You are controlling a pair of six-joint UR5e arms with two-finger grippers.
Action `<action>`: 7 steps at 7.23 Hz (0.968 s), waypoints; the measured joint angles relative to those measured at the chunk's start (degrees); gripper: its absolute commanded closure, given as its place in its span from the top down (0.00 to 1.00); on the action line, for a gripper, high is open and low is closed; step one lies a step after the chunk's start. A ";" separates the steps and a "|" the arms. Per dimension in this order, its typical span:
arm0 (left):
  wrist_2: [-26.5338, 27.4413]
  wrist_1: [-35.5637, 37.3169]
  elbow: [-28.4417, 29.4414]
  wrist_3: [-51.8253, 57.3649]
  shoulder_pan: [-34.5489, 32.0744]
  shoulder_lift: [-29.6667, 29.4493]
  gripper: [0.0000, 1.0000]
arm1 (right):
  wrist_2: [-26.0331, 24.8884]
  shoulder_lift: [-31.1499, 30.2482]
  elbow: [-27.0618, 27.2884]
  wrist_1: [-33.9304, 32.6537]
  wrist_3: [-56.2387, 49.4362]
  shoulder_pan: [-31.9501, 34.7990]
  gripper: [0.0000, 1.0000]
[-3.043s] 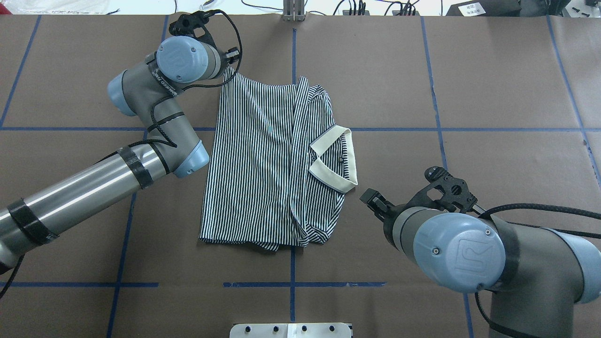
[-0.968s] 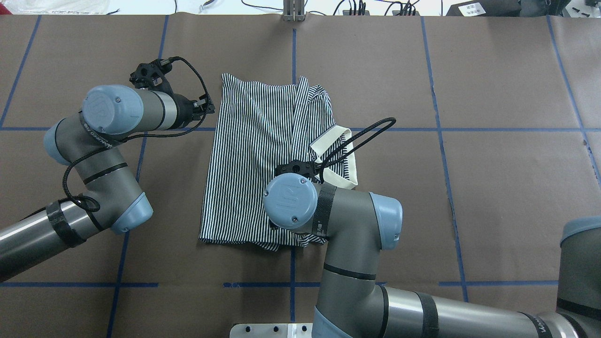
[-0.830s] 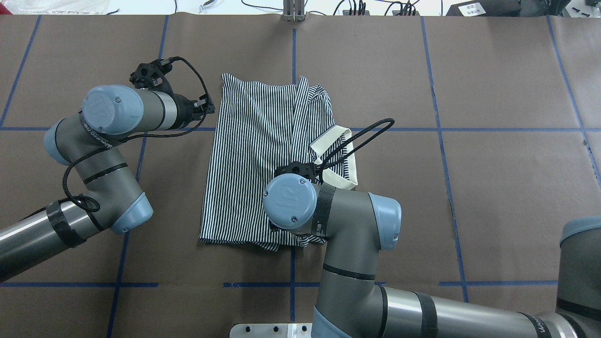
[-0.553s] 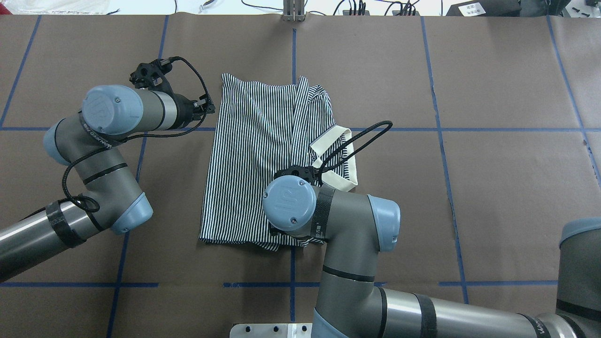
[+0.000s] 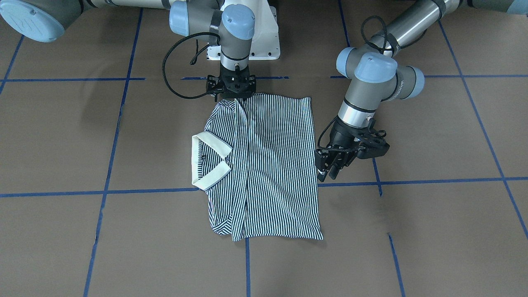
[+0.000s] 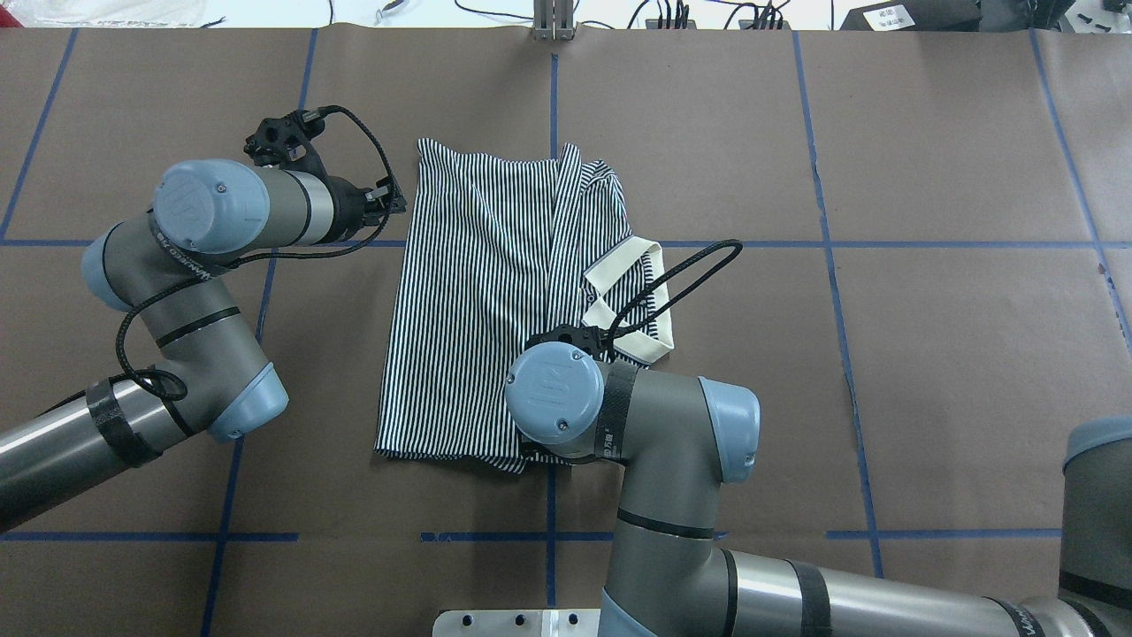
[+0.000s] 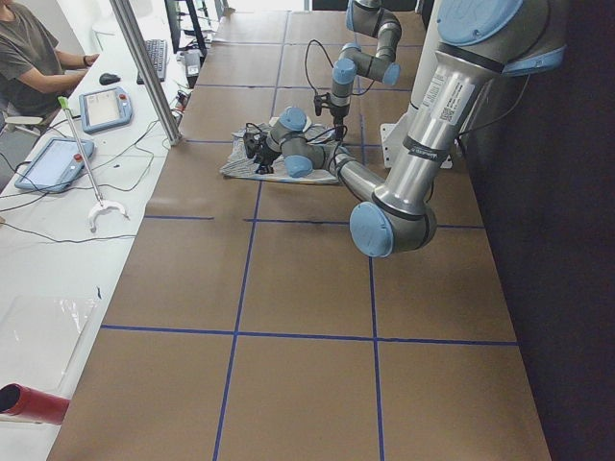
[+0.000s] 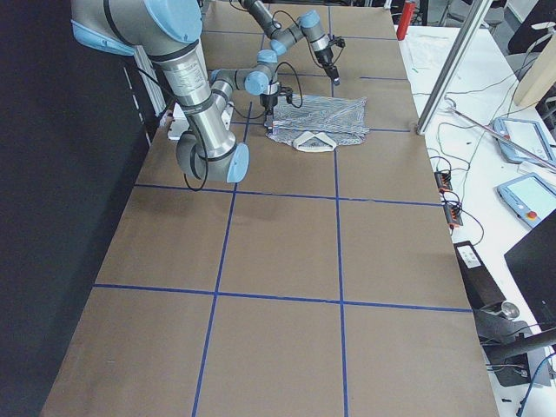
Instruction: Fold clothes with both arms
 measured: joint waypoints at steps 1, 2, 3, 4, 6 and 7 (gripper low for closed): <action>0.00 0.00 -0.08 0.00 0.00 -0.02 0.47 | 0.90 -0.94 0.43 0.00 -0.65 0.01 1.00; 0.00 0.04 -0.16 0.00 0.00 -0.02 0.47 | 1.69 -2.68 1.79 0.01 -1.94 0.22 1.00; 0.00 0.05 -0.22 0.00 0.00 0.01 0.47 | 2.13 -5.83 4.82 -0.01 -3.56 0.62 1.00; 0.00 0.06 -0.28 -0.02 0.00 0.01 0.47 | 2.25 -10.11 8.85 -0.03 -5.64 1.10 1.00; -0.02 0.11 -0.68 -0.08 0.00 -0.01 0.47 | 1.92 -13.89 12.88 -0.02 -7.36 1.65 1.00; -0.06 0.18 -0.97 -0.09 0.00 0.01 0.47 | 1.76 -12.65 12.85 0.02 -7.18 2.15 1.00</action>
